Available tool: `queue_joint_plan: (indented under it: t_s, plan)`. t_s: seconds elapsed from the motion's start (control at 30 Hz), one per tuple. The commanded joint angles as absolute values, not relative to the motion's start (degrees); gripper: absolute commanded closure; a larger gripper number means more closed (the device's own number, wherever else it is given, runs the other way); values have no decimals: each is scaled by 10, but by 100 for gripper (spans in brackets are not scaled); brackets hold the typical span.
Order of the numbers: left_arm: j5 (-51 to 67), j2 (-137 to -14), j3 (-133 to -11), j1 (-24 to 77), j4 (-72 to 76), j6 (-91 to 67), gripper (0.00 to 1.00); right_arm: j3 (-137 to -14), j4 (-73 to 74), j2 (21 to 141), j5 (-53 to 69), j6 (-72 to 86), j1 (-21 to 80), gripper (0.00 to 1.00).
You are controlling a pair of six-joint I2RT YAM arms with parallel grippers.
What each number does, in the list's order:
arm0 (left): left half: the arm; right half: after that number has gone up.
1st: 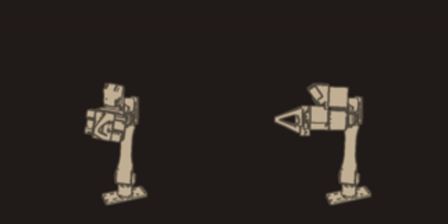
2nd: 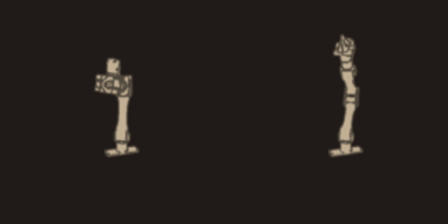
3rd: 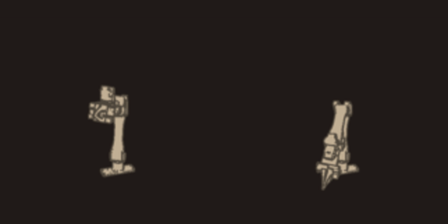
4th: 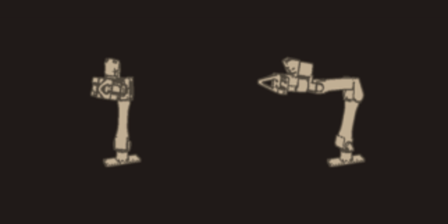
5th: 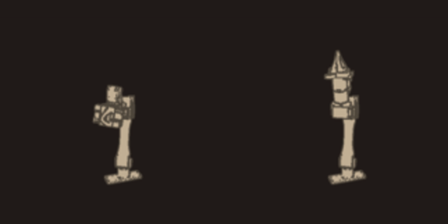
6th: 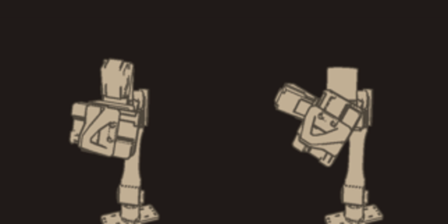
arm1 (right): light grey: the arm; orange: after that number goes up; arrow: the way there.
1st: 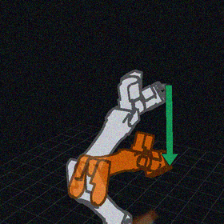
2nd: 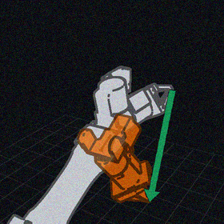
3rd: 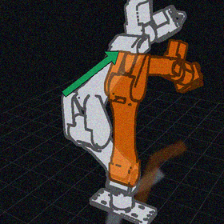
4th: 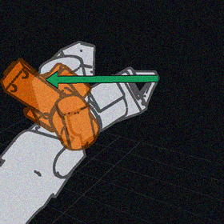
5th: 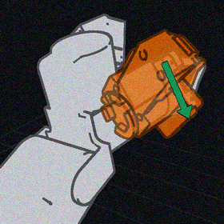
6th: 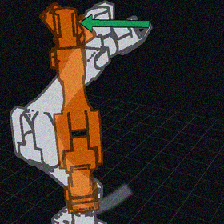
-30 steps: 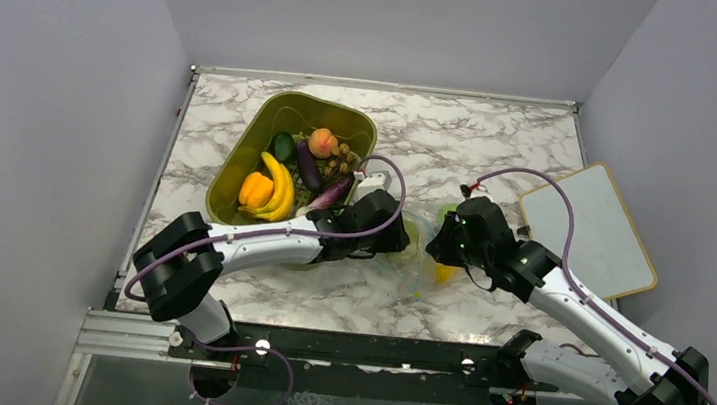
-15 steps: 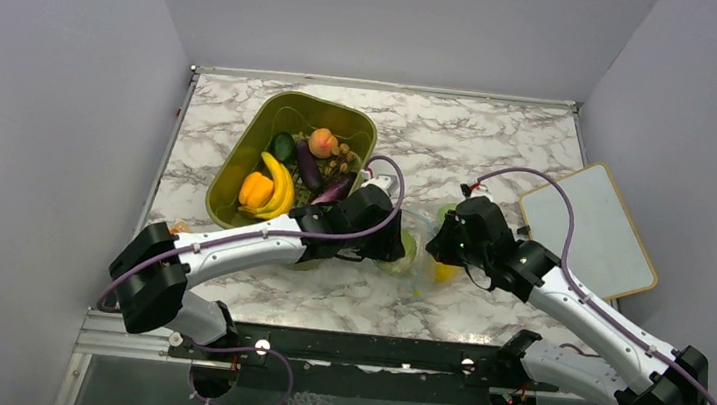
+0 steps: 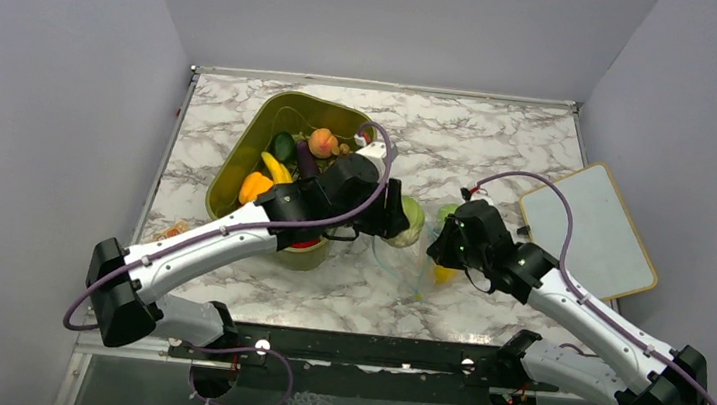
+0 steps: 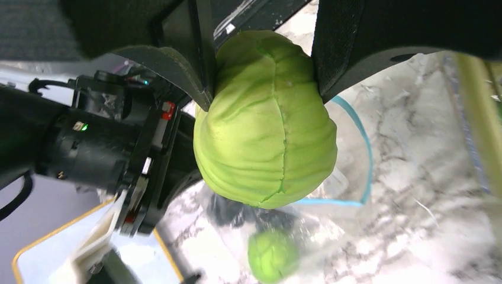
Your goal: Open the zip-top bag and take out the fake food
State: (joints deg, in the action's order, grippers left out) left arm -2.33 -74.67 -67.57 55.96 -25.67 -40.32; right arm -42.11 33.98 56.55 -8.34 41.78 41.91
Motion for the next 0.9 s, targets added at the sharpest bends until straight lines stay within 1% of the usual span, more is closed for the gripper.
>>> queue_joint_plan:
  t_s: [0.0,0.2,0.37,0.5,0.6,0.67,0.77,0.87]
  plan:
    - [-73,-710,-713,521,-286,-363,98,-415,331,550,-101,427,421,97]
    - [-91,-679,-716,411,-304,-349,97,-413,328,546,-96,428,421,98]
    - [-99,-693,-709,327,-313,-335,96,-414,332,546,-93,426,421,98]
    - [-69,-748,-729,263,-304,-320,88,-419,335,544,-94,422,421,98]
    - [-106,-808,-756,236,-303,-312,87,-420,337,542,-96,419,421,97]
    - [-113,-843,-772,220,-295,-304,82,-421,338,541,-96,419,421,98]
    - [-123,-896,-803,204,-292,-285,79,-420,341,537,-94,419,421,98]
    - [-119,-964,-828,184,-283,-264,66,-414,337,531,-94,420,421,98]
